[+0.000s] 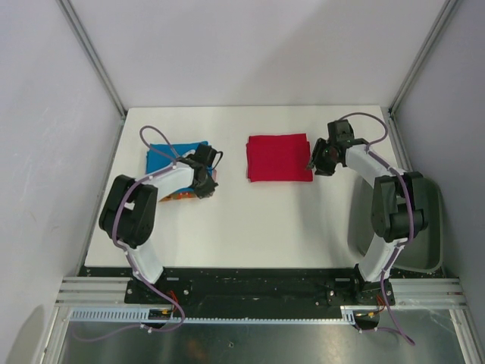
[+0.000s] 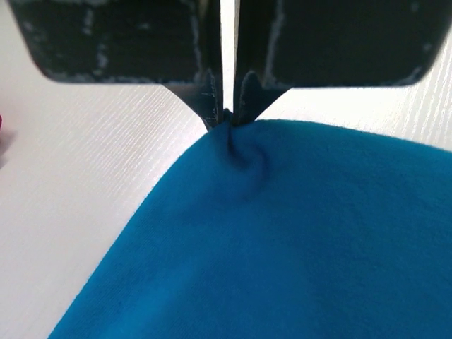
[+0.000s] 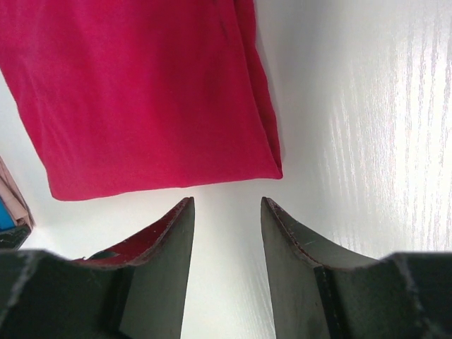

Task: Fold and stack the t-shirts
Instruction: Put the neatly folded tshirt into the corner of the board with both arms

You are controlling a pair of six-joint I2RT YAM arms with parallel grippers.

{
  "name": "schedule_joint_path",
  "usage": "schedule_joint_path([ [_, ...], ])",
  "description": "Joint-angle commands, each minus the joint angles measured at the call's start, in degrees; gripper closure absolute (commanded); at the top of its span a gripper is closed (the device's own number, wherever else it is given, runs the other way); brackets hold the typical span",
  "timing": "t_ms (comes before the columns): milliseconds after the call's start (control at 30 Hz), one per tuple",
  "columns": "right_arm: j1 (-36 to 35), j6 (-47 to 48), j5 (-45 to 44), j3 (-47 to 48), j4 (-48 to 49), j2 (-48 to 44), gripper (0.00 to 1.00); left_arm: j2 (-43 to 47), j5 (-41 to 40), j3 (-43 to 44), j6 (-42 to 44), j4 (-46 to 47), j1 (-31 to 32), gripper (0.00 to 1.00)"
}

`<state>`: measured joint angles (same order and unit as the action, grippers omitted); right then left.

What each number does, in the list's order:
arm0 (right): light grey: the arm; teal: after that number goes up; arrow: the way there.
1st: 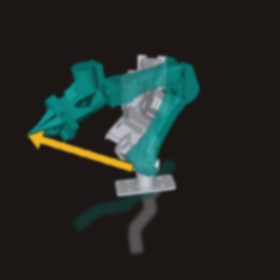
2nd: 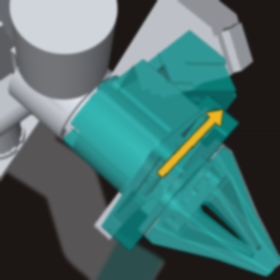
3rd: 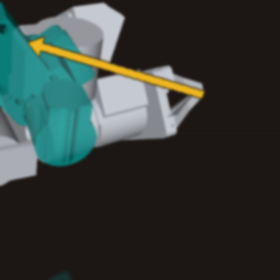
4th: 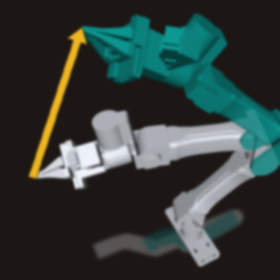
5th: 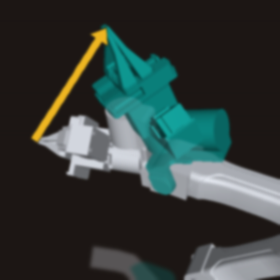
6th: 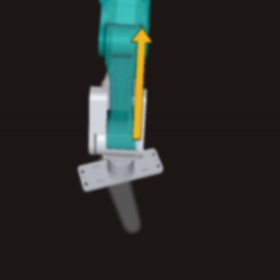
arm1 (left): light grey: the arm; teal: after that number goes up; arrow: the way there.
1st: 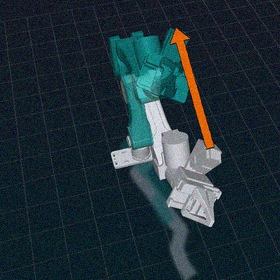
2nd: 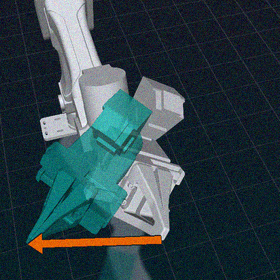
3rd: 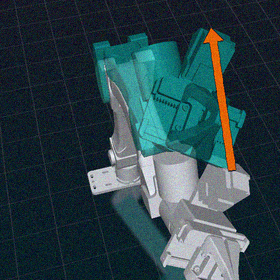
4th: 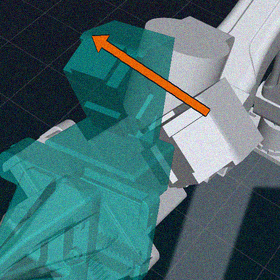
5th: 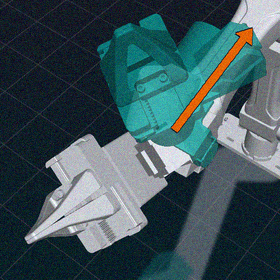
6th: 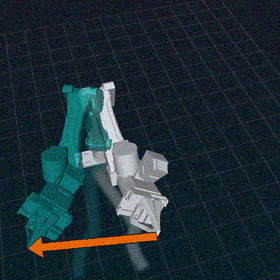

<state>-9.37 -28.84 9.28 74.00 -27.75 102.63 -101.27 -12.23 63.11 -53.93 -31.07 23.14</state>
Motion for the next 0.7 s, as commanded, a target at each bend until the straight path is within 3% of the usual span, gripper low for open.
schedule_joint_path([
  [0, -0.9, 0.6, -1.5, -0.8, 2.5, -0.3, 0.52, 3.0, 4.9, -1.6, 3.5, 3.4, 0.7, 0.94],
  [167, -0.5, 1.1, -2.2, -1.0, 3.7, 2.1, 0.53, 5.6, 9.9, -0.7, 10.6, 4.9, 1.9, 0.68],
  [300, 0.0, 1.5, -1.9, -1.2, 4.5, 3.5, 0.53, 9.0, 13.6, 0.8, 14.1, 5.0, 3.6, 0.53],
  [433, 0.0, 1.6, -1.6, -1.1, 5.3, 4.9, 0.54, 7.3, 15.0, 4.3, 15.8, 5.1, 5.1, 0.49],
  [667, -0.2, 1.3, -1.7, -1.2, 5.8, 6.7, 0.61, -6.1, 20.3, 16.8, 16.2, 7.7, 5.6, 0.52],
])
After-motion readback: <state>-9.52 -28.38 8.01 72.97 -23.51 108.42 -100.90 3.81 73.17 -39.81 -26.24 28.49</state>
